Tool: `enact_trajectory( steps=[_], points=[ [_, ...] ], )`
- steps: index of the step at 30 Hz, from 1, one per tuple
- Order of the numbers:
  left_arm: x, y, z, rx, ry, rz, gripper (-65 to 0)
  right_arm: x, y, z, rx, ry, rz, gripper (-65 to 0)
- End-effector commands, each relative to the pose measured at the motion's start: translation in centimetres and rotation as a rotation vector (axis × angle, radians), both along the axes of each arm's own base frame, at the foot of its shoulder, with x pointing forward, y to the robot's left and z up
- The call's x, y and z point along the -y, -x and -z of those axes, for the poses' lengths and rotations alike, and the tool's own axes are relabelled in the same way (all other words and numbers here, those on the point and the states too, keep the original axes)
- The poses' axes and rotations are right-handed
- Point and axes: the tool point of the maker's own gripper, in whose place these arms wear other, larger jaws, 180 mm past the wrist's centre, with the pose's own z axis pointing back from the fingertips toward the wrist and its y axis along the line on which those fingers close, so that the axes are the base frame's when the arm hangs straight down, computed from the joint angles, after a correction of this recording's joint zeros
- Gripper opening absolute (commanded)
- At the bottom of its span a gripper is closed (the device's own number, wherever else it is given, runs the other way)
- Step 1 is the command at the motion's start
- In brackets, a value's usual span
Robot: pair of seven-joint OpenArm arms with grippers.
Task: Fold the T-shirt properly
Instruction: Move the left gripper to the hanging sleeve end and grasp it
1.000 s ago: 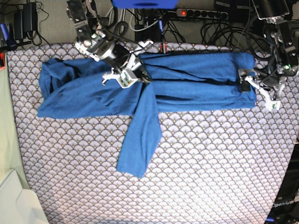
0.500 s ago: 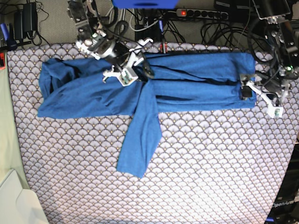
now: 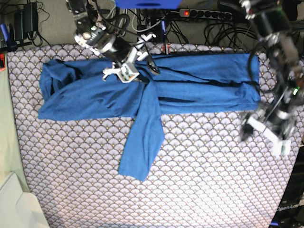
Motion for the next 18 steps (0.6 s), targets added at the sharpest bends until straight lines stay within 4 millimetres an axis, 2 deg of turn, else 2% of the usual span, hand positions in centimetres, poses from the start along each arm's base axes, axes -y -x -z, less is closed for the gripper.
enact_trajectory(
  steps=[1,2,4,8,10,14,17,18],
  points=[
    [2.1,-1.9,-2.7,0.087,0.01,0.063,-1.7,0.8,-0.9,-1.6,0.053,-0.022,0.026,-37.7],
    [3.8,-2.7,-3.2,0.095,0.011,0.106,-1.7,1.3,-1.1,-1.9,0.061,-0.015,0.039,-37.7],
    [8.5,-4.8,-3.6,0.095,0.023,0.22,-1.7,2.6,-1.7,-2.2,0.076,0.001,0.072,-37.7],
    [16.2,-8.0,-2.9,0.038,0.1,0.356,-1.7,5.2,-2.8,-2.3,0.093,0.029,0.141,-37.7],
    [19.1,-9.4,-2.4,0.021,0.117,0.391,-1.7,6.2,-3.1,-2.2,0.09,0.045,0.163,-37.7],
    [25.0,-11.3,0.4,0.039,0.107,0.433,-1.7,7.7,-3.9,-2.1,0.068,0.107,0.189,-37.7],
    [28.6,-11.5,2.4,0.052,0.102,0.458,-1.7,8.1,-4.1,-2.5,0.061,0.14,0.19,-38.0],
    [28.5,-11.5,4.0,0.036,0.094,0.454,-1.7,8.1,-4.2,-2.6,0.057,0.15,0.19,-38.0]
  ],
)
